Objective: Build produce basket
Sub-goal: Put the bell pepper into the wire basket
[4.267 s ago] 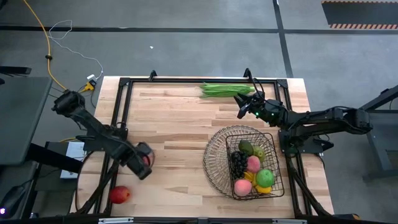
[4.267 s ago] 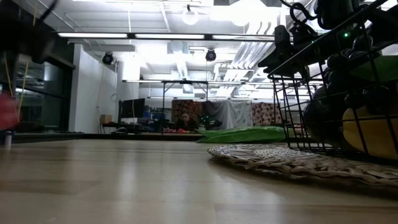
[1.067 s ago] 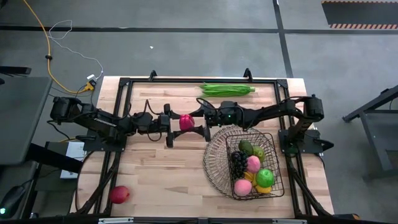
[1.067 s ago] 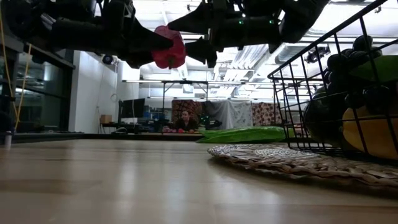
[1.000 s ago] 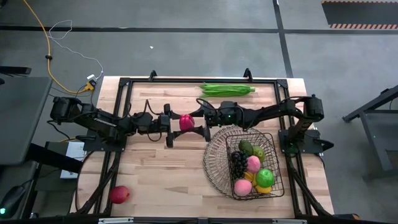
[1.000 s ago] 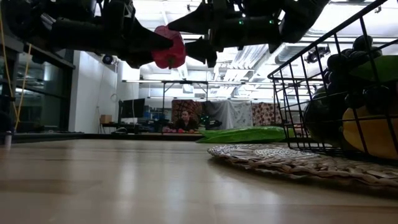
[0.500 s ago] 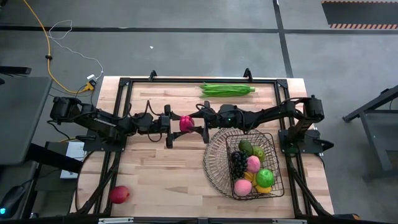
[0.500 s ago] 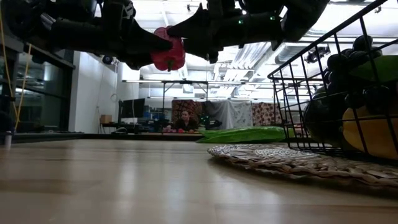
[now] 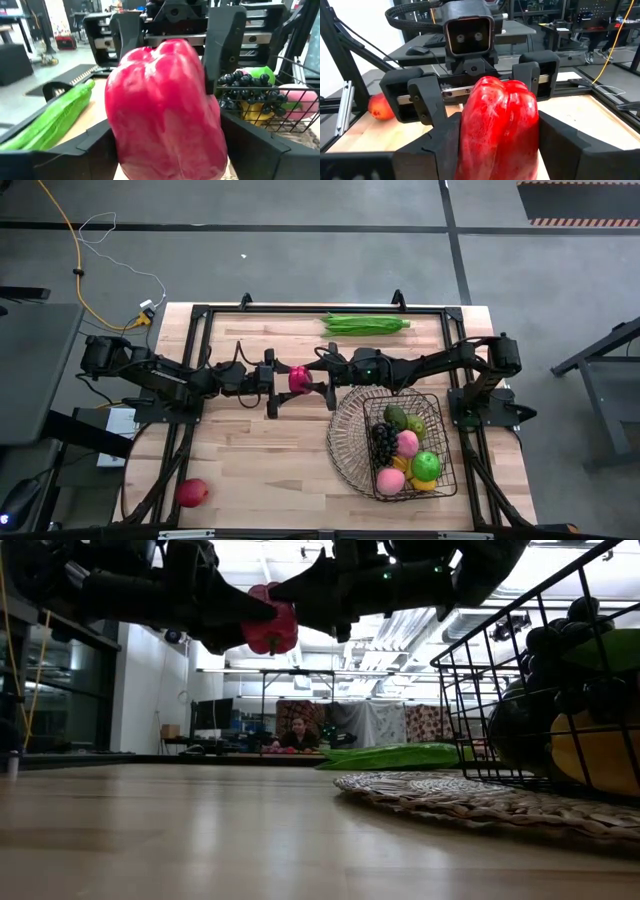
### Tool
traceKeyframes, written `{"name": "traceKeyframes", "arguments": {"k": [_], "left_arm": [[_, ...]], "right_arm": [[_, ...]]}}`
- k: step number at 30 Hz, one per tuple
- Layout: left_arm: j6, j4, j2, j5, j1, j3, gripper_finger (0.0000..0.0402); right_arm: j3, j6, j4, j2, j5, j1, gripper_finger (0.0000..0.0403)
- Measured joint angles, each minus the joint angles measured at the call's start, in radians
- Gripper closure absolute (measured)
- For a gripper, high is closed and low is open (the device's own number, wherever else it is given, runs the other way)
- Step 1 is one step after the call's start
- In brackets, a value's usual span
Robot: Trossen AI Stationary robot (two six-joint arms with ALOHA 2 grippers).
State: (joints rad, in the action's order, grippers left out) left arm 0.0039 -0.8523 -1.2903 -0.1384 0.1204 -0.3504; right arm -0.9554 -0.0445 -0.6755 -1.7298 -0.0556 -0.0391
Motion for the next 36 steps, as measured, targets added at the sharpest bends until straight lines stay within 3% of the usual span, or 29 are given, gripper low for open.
{"name": "traceKeyframes", "arguments": {"k": [9,18,25,36], "left_arm": [[-0.047,0.086,0.026,-0.001,0.011,0.000,0.0045],[-0.080,0.439,0.313,-0.013,0.052,0.002,0.0039],[-0.080,0.448,0.522,0.049,0.050,0.067,0.0039],[-0.044,0.291,0.646,0.104,0.050,0.161,0.0039]], "right_arm": [[0.000,0.029,0.107,0.046,-0.004,0.000,0.0192],[0.025,0.119,0.297,0.169,-0.015,0.030,0.0192],[0.176,0.125,0.219,0.266,0.108,0.016,0.0192],[0.503,0.071,-0.073,0.604,0.109,-0.016,0.0191]]}}
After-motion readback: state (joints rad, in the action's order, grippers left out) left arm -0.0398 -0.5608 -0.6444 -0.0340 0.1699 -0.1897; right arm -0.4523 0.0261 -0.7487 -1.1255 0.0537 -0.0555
